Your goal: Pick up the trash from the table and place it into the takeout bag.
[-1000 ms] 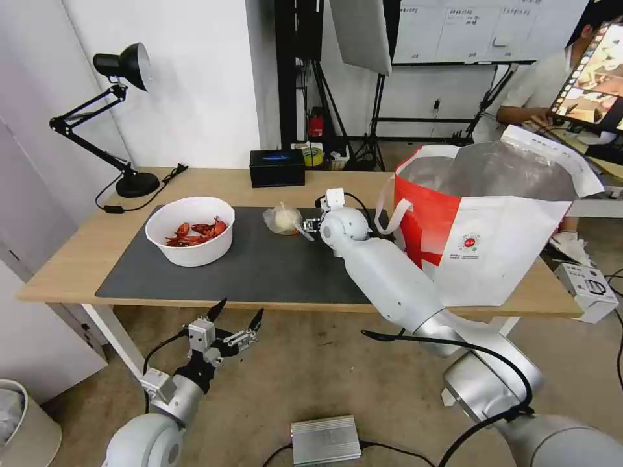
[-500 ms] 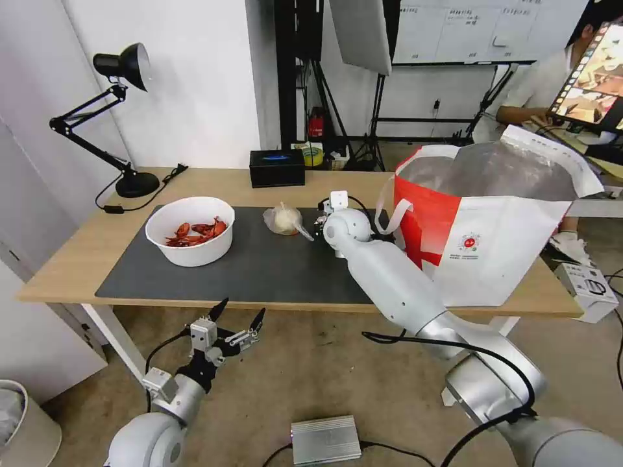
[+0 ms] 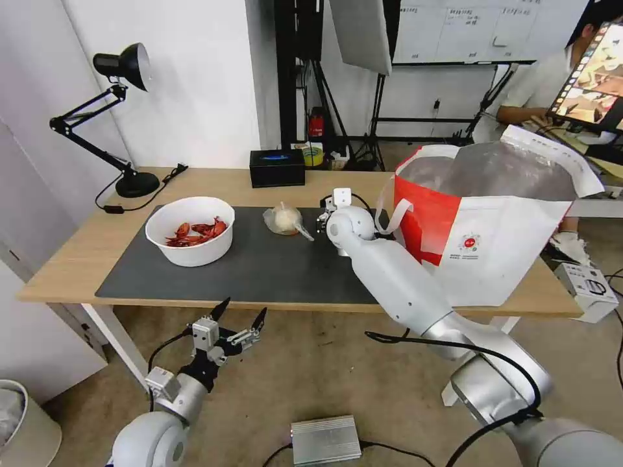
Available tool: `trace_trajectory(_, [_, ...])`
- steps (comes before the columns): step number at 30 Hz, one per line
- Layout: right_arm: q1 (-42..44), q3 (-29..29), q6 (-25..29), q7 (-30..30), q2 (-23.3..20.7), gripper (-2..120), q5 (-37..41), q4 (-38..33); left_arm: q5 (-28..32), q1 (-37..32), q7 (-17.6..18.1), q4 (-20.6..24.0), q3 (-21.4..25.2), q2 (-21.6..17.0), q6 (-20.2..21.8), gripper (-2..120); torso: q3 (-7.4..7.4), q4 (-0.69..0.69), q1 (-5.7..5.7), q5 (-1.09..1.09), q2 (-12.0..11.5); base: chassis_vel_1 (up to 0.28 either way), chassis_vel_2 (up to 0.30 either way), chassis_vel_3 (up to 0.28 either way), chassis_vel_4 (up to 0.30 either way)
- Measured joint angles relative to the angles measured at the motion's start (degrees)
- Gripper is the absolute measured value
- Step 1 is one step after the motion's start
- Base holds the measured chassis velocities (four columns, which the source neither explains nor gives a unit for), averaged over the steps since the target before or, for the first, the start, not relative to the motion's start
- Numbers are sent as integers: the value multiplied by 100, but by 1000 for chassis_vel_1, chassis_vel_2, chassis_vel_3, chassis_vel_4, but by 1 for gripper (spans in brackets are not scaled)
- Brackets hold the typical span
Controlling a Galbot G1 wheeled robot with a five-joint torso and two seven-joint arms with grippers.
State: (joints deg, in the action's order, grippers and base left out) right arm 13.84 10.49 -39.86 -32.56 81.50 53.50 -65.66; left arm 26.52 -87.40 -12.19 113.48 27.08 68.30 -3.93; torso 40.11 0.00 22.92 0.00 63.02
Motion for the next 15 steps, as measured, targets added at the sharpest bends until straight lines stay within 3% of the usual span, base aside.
trace_trajectory(10, [218,-118,156,7,-366,0,-13,-1107,-9,-53,8,9,6,28,-1,100,0,0,0,0,0,0,0,0,0])
trace_trajectory(15, [436,-108,160,-125,-688,0,193,-2001,-29,-77,11,42,13,38,-2,100,0,0,0,0,0,0,0,0,0])
